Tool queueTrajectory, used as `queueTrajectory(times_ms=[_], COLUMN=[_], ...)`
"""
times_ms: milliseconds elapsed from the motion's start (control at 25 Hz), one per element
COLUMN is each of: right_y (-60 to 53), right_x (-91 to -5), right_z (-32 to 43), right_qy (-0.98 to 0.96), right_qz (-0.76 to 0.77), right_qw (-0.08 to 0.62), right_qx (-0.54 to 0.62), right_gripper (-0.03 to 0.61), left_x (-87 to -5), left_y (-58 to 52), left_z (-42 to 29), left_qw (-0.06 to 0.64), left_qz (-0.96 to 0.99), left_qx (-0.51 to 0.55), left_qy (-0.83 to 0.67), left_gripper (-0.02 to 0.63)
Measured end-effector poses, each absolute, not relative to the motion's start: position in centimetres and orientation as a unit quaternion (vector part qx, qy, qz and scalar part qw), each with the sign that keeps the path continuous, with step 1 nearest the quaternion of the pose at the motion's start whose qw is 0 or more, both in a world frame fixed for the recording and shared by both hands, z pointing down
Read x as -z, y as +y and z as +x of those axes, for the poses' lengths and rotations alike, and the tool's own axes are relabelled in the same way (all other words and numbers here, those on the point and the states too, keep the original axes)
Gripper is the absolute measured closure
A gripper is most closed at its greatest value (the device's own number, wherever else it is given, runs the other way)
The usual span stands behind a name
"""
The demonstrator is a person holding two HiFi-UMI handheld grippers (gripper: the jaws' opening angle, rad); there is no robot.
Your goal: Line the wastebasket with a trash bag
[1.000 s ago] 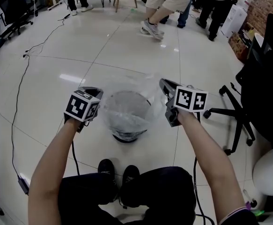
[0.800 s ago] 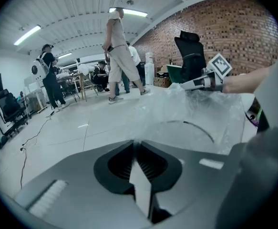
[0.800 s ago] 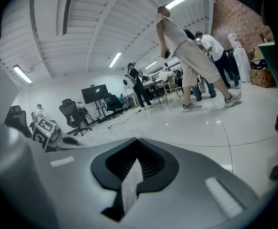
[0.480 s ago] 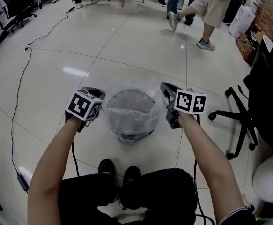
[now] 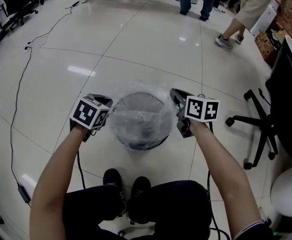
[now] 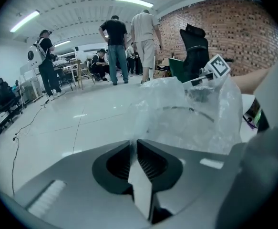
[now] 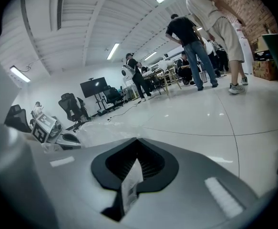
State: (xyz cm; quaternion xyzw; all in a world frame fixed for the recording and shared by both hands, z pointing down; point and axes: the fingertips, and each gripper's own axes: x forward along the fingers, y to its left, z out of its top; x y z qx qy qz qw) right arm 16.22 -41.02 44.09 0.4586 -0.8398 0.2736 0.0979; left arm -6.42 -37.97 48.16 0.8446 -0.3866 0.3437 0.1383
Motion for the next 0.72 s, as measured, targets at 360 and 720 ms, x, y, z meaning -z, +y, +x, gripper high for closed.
queueTrajectory(times_ms=[360, 720], right_y=[-40.9, -40.0], right_x=[-45.9, -43.4], right_z=[16.2, 15.3], right_qy=[-0.84, -0.861], right_qz=[0.45, 0.422], right_qw=[0.123, 0.093], right_qx=[-0.277, -0.268], right_gripper=[0.575, 0.444], left_x=[-48.8, -46.4], left_y=[-37.5, -37.2], left_z=[-6.0, -6.1], left_qw=[0.148, 0.149], left_qz=[0.849, 0.863], left_qx=[-0.345, -0.306], left_qy=[-0.372, -0.374], left_gripper=[0.564, 0.445])
